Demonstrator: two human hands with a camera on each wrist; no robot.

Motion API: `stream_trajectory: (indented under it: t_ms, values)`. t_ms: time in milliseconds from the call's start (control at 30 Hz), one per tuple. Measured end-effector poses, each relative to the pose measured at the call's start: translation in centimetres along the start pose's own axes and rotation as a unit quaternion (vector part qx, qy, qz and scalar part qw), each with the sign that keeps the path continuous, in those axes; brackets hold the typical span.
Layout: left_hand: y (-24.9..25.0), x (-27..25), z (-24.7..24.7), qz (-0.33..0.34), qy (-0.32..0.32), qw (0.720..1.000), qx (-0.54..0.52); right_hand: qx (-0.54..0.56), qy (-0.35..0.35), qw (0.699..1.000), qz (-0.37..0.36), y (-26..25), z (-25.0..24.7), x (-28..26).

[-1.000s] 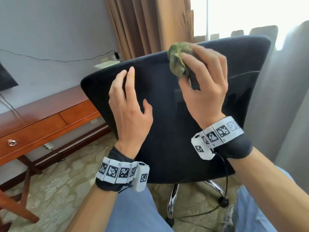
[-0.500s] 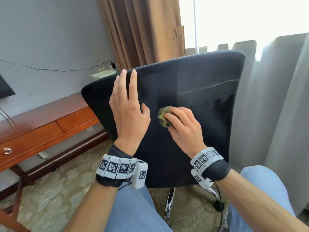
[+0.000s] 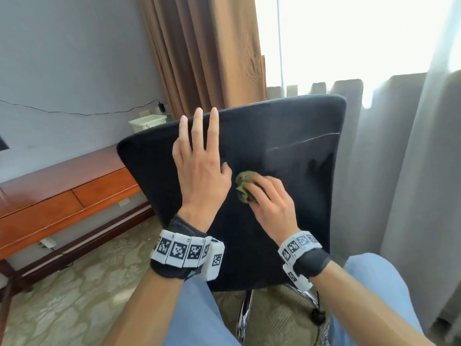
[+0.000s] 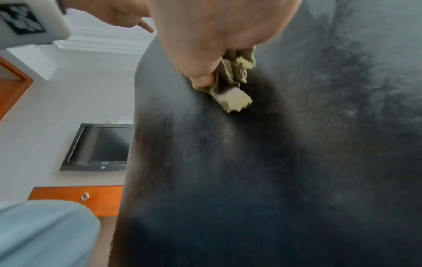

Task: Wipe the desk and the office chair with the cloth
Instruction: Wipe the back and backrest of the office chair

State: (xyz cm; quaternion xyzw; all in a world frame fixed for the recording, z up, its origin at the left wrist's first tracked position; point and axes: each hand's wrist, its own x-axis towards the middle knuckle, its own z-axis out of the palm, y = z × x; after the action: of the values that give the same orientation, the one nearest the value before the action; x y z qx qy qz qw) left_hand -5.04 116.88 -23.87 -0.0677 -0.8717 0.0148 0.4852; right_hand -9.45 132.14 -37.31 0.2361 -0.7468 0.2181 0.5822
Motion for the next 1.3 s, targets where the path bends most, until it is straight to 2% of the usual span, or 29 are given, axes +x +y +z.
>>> stream_trajectory:
  t_ms: [67,133,300,400,467,567,700,767,867,967,1033,1167,1233,1300]
  values:
    - [0.1,0.0,0.0,-0.001,-0.001,1.000,0.021,0.001,-0.063,0.998,0.008,-0.2,0.0,-2.3]
    - [0.2,-0.1,-0.2,-0.004,0.004,0.999,0.036,0.007,-0.064,0.997,0.036,-0.7,-0.7,-2.0]
    - [-0.1,-0.3,0.1,-0.008,0.015,0.998,0.055,0.033,0.105,0.991,0.070,-1.3,-4.5,5.8]
    - [-0.7,-0.3,0.3,-0.002,0.015,0.998,0.061,0.025,0.154,0.985,0.077,-0.9,-6.5,10.9]
    - [-1.2,-0.3,0.2,0.000,0.015,0.998,0.060,0.017,0.148,0.986,0.081,-0.8,-6.5,12.0]
    - [-1.9,-0.1,0.1,-0.001,0.014,0.998,0.057,-0.001,0.119,0.991,0.068,-0.8,-4.9,9.5]
    - [-3.0,0.1,0.0,-0.002,0.002,0.998,0.055,-0.060,0.002,0.998,-0.005,-0.4,-2.8,3.0]
    - [-3.2,0.1,-0.1,-0.009,-0.002,0.999,0.046,-0.057,-0.027,0.998,-0.001,-0.6,-2.9,1.7]
    - [-2.9,-0.2,-0.6,-0.024,0.003,1.000,0.014,-0.035,0.040,0.998,0.014,-1.9,-4.2,3.9]
    - [-2.2,-0.5,-1.0,-0.006,0.007,1.000,-0.006,-0.019,0.143,0.990,0.013,-2.5,-6.5,9.1]
    - [-1.9,-0.2,-1.0,0.012,0.008,1.000,-0.019,-0.021,0.171,0.985,0.015,-2.2,-7.6,12.0]
    - [-1.4,0.4,-0.2,0.015,0.004,0.999,-0.034,-0.041,0.156,0.987,0.021,-1.0,-7.0,12.8]
    - [-1.2,0.4,0.2,0.007,0.007,0.999,-0.047,-0.049,0.147,0.988,-0.008,-0.5,-5.6,10.5]
    - [-1.3,0.4,0.5,0.005,0.016,0.999,-0.041,-0.041,0.089,0.995,-0.036,-0.2,-4.1,6.8]
